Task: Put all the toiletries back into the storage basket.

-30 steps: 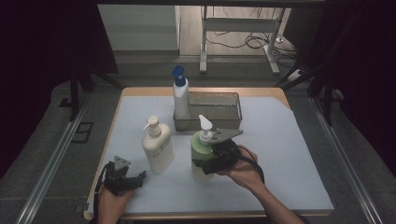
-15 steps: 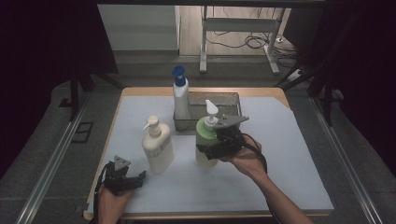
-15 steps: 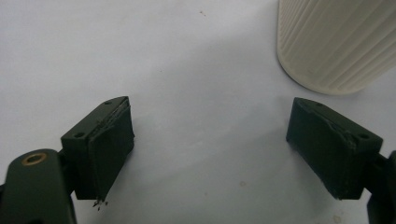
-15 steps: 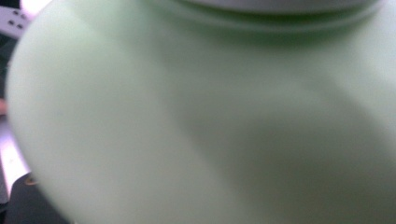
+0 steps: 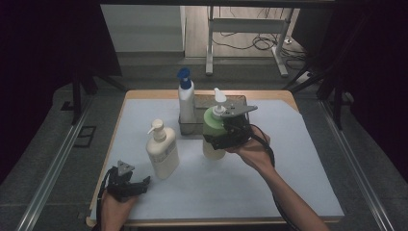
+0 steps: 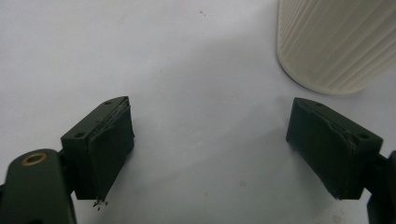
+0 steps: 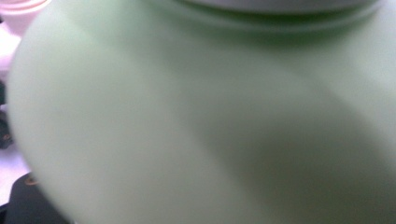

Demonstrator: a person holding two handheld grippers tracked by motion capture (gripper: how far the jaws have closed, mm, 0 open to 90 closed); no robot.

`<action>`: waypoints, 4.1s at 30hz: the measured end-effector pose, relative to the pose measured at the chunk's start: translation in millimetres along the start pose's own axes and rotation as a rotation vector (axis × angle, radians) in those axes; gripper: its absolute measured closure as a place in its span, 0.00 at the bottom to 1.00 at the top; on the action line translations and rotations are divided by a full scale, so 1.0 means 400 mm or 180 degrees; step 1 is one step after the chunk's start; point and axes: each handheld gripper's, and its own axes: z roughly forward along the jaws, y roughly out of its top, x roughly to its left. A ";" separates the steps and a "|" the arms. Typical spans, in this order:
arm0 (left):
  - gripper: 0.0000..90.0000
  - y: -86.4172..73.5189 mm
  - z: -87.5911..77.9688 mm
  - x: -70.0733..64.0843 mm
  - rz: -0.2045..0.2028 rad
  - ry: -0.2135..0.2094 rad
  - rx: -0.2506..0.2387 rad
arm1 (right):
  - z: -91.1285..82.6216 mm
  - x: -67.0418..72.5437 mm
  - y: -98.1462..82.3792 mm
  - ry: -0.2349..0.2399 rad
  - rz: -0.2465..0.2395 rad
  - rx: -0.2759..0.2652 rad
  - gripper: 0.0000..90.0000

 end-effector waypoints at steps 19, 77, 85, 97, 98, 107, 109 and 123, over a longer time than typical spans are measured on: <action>0.16 0.000 0.000 0.001 0.0004 -0.0002 0.0001 | 0.021 -0.056 0.088 -0.0209 0.0077 -0.0080 0.14; 0.16 0.001 0.000 0.002 0.0007 -0.0012 0.0009 | 0.199 -0.221 0.101 -0.0649 0.0331 0.0003 0.14; 0.16 0.001 0.000 0.002 0.0007 -0.0012 0.0010 | 0.216 -0.228 0.076 -0.0631 0.0377 0.0079 0.14; 0.16 0.001 0.000 0.002 0.0006 -0.0012 0.0008 | 0.240 -0.232 0.045 -0.0626 0.0380 0.0162 0.14; 0.16 0.001 0.000 0.002 0.0005 -0.0012 0.0008 | 0.242 -0.232 0.042 -0.0628 0.0391 0.0165 0.14; 0.16 0.001 0.000 0.001 0.0005 -0.0011 0.0008 | 0.260 -0.235 0.020 -0.0616 0.0418 0.0222 0.13; 0.16 0.001 0.000 0.001 0.0005 -0.0011 0.0007 | 0.262 -0.236 0.017 -0.0615 0.0428 0.0210 0.13; 0.16 0.001 0.000 0.001 0.0006 -0.0011 0.0008 | 0.266 -0.248 0.015 -0.0547 0.0452 0.0199 0.12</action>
